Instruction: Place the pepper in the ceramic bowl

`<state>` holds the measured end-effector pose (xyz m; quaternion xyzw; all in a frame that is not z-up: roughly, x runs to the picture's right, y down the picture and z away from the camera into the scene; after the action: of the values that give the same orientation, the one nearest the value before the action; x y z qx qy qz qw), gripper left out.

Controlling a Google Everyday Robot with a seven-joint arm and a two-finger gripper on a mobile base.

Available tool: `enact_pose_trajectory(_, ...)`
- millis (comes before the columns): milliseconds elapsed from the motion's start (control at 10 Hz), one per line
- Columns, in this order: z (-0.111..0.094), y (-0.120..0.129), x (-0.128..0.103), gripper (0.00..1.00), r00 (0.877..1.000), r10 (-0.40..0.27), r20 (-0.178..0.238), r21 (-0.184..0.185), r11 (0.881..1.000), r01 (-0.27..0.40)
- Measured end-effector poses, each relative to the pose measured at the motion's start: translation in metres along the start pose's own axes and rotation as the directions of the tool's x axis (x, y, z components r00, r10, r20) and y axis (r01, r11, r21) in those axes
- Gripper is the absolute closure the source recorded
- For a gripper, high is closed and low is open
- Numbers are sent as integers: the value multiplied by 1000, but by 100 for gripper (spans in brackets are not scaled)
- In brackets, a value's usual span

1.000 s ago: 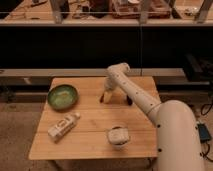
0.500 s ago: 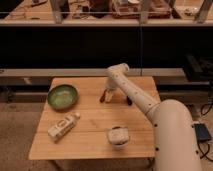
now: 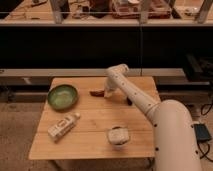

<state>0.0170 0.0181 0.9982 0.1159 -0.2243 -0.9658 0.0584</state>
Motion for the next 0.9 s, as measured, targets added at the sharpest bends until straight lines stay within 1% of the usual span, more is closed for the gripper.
enact_pose_trajectory(100, 0, -1, 3, 100, 1000, -8, -9, -2, 1000, 8)
enact_pose_trajectory(400, -4, -3, 13, 100, 998, -22, -53, -17, 1000, 21)
enact_pose_trajectory(600, -8, -5, 20, 100, 994, -20, -110, -33, 999, 17)
enact_pose_trajectory(800, -10, -10, 27, 100, 985, -21, -169, -44, 999, 14)
enact_pose_trajectory(900, -11, -13, 29, 100, 981, -24, -192, -46, 999, 15)
